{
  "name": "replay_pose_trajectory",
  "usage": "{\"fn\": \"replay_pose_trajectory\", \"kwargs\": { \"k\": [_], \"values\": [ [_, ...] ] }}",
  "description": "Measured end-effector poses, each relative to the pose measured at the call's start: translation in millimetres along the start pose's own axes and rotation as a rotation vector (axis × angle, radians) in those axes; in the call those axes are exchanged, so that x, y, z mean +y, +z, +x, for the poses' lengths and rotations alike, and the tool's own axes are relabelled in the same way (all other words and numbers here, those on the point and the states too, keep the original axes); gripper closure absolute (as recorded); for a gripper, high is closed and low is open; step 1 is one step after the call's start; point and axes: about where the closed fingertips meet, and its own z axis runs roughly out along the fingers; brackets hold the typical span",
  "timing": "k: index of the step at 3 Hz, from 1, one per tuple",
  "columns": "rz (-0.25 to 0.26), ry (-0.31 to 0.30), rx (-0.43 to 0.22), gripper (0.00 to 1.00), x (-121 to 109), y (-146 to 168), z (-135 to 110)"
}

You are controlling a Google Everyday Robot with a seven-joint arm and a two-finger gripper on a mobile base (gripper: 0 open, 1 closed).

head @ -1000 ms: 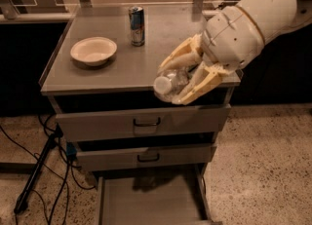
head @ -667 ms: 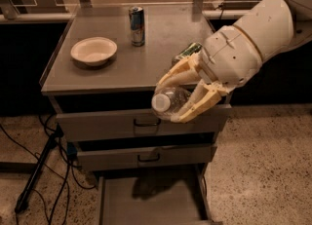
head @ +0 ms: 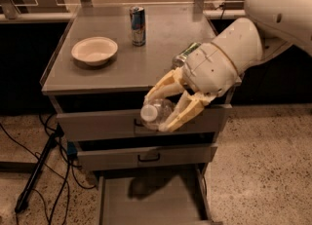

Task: Place water bottle into bottom drawer

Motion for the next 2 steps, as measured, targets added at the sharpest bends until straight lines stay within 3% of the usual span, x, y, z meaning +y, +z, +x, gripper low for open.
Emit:
{"fn": "replay_pose_trajectory", "kwargs": {
  "k": [1, 2],
  "values": [
    [-0.071, 0.052, -0.070, 1.00, -6.6, 32.7, 33.6],
    [-0.071, 0.052, -0.070, 1.00, -6.6, 32.7, 33.6]
  ]
}}
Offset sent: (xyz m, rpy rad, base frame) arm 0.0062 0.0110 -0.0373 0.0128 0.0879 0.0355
